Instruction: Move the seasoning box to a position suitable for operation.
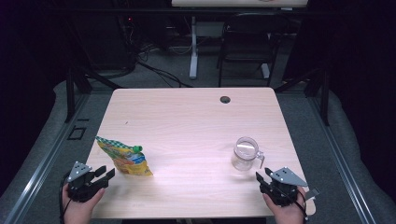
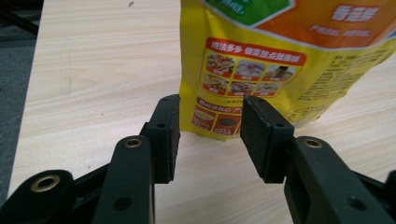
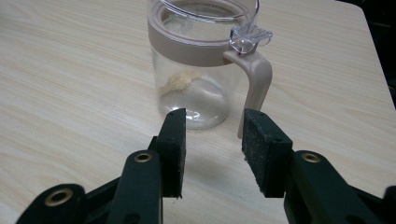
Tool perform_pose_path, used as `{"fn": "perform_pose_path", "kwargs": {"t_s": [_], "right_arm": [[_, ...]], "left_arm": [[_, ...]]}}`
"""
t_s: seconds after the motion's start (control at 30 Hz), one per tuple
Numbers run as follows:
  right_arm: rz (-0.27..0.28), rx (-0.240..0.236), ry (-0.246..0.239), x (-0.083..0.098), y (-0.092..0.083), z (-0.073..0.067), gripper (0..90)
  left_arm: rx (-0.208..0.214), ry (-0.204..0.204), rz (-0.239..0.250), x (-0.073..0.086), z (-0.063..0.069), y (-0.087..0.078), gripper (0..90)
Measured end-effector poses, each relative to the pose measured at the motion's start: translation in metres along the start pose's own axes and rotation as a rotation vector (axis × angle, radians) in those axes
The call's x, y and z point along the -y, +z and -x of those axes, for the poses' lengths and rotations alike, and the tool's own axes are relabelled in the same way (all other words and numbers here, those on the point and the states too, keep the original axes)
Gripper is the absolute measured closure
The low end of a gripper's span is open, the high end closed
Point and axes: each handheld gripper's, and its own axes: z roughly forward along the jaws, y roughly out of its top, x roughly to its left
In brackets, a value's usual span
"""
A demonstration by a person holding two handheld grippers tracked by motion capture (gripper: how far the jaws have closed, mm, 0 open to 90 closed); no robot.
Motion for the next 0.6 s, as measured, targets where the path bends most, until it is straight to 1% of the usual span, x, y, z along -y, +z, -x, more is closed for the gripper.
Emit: {"fn": "perform_pose_path", "kwargs": {"t_s": [0.03,0.07,0.1,0.13,0.17,0.23,0.3,0.37,0.4,0.43,0.47,0.5,0.53,0.57,0.6], "right_arm": [[-0.006,0.008,-0.007,0.000,0.001,0.000,59.5],[-0.007,0.008,-0.011,0.000,0.002,0.000,59.3],[-0.006,0.011,-0.005,0.000,0.003,0.000,58.9],[-0.006,0.011,-0.005,0.000,0.003,0.000,58.9],[-0.010,0.011,-0.006,0.000,0.005,0.001,58.4],[-0.014,0.033,-0.021,0.000,0.012,0.003,57.4],[-0.017,0.038,-0.025,-0.001,0.015,0.004,57.3],[-0.021,0.048,-0.011,-0.003,0.023,0.007,57.3],[-0.021,0.048,-0.011,-0.003,0.023,0.007,57.3],[-0.026,0.050,-0.004,-0.004,0.027,0.009,57.5],[-0.033,0.055,-0.008,-0.005,0.028,0.010,57.8],[-0.038,0.063,-0.009,-0.006,0.029,0.011,58.4],[-0.036,0.063,0.000,-0.007,0.030,0.011,59.1],[-0.039,0.074,0.000,-0.009,0.031,0.013,59.4],[-0.039,0.074,0.000,-0.009,0.031,0.013,59.4]], "left_arm": [[0.012,-0.009,0.016,0.000,0.001,-0.001,58.3],[0.012,-0.009,0.016,0.000,0.001,-0.001,58.5],[0.020,-0.006,0.008,0.001,0.004,-0.001,58.7],[0.020,-0.006,0.008,0.001,0.004,-0.001,59.0],[0.023,-0.003,-0.003,0.001,0.005,0.000,59.0],[0.047,0.003,-0.008,0.001,0.010,0.001,61.2],[0.048,0.006,-0.007,0.001,0.011,0.002,61.5],[0.060,0.020,-0.011,0.002,0.017,0.001,61.8],[0.060,0.020,-0.011,0.002,0.017,0.001,61.8],[0.060,0.033,-0.013,0.003,0.021,0.000,61.8],[0.060,0.033,-0.013,0.003,0.021,0.000,61.8],[0.064,0.041,-0.013,0.005,0.024,-0.002,62.0],[0.067,0.043,-0.016,0.005,0.025,-0.002,62.1],[0.070,0.046,-0.018,0.006,0.027,-0.003,62.2],[0.070,0.046,-0.018,0.006,0.027,-0.003,62.3]]}}
